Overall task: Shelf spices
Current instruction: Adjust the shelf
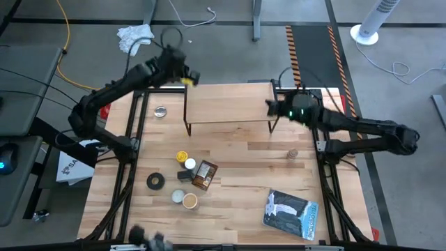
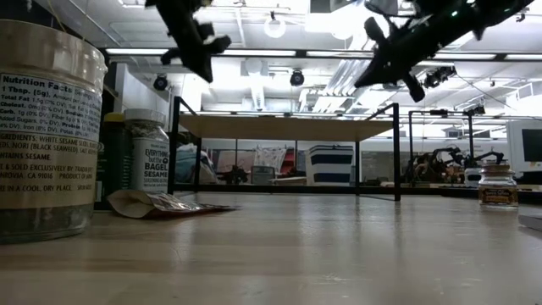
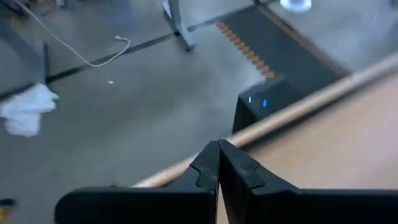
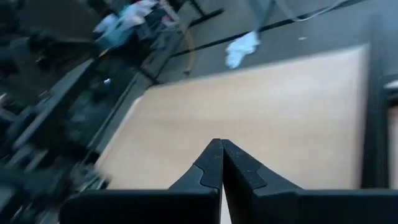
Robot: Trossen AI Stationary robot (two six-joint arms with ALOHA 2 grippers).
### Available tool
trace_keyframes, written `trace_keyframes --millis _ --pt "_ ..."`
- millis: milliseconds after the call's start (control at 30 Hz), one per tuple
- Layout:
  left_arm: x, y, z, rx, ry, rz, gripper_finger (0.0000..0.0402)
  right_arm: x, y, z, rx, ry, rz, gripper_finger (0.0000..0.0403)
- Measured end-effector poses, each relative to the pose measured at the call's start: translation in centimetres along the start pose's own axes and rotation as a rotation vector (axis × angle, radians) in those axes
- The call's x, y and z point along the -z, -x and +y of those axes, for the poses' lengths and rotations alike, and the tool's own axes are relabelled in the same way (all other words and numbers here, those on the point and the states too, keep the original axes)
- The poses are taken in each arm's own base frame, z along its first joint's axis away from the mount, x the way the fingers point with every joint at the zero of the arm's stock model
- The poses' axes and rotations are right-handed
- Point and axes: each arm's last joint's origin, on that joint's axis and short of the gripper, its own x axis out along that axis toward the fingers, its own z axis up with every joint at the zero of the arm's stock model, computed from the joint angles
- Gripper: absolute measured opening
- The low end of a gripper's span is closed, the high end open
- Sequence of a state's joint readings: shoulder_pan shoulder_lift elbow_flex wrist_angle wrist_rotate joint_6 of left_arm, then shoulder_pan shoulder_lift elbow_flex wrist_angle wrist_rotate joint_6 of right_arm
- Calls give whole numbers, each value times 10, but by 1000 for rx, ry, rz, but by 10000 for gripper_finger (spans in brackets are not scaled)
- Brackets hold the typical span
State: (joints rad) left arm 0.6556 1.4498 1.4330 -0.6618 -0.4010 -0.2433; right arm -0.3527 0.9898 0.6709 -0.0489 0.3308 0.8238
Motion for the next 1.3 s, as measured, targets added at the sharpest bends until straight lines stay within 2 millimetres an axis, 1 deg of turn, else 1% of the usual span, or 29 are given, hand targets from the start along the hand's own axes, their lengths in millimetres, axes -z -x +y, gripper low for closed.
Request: trace_keyframes --millis 100,200,300,433,533,667,767,833,900,1000,1100,1200,1300 --pt "-7 -29 21 14 96 2 1 -28 -13 -15 59 -28 -21 0" --pt "-4 -60 33 64 170 70 1 -55 -24 -29 94 -99 -44 0" --pt "7 -88 34 99 190 159 1 -80 -35 -47 137 -193 -61 0" --pt "15 -109 26 129 164 196 0 -103 -49 -65 206 -248 -99 0" --pt "16 -116 19 145 149 183 0 -115 -65 -81 229 -262 -71 0" --pt "17 -119 14 155 144 177 0 -128 -92 -103 175 -283 52 0" --pt "17 -120 14 152 135 177 0 -136 -108 -110 155 -244 98 0" --pt "17 -120 14 149 118 173 0 -144 -117 -111 123 -203 117 0" --pt "18 -119 15 147 94 184 0 -149 -123 -114 99 -171 175 0" --pt "21 -119 15 148 42 202 0 -152 -126 -120 144 -100 282 0" --pt "22 -119 15 149 -13 218 0 -157 -119 -125 235 -3 355 0" --pt "23 -119 16 124 -28 217 0 -156 -112 -134 274 18 412 0" --pt "25 -122 16 116 -30 225 0 -156 -109 -137 264 25 440 0"
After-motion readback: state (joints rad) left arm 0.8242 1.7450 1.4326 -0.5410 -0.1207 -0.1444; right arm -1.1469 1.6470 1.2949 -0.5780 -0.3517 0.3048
